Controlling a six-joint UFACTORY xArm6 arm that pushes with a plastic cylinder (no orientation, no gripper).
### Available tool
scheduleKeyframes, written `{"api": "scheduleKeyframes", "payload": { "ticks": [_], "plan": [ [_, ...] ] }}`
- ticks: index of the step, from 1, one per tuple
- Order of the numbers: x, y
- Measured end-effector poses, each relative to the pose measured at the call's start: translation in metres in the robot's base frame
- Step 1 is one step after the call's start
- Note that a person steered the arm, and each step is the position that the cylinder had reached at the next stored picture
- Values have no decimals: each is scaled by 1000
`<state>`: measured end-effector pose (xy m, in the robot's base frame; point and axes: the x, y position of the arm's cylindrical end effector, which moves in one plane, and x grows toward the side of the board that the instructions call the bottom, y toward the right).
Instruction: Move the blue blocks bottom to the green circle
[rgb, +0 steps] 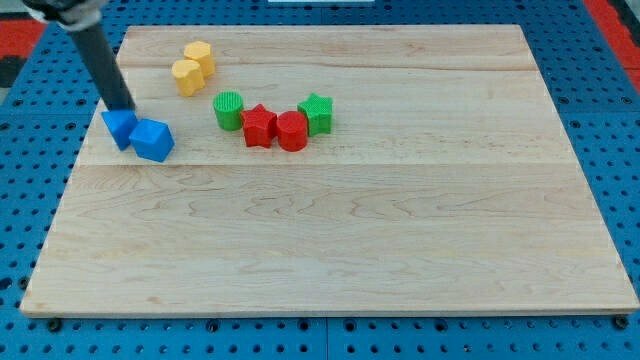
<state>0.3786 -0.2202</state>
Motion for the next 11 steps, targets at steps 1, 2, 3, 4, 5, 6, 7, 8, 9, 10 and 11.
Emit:
{"api": "scheduleKeyframes", "payload": {
  "ticks": [1,2,3,4,5,6,7,8,9,10,11],
  "plan": [
    [15,14],
    [-35,-11],
    [-9,-54],
    [32,-57],
    [65,23],
    [69,12],
    [47,-51],
    [9,2],
    [51,56],
    [47,59],
    [27,82]
  ]
}}
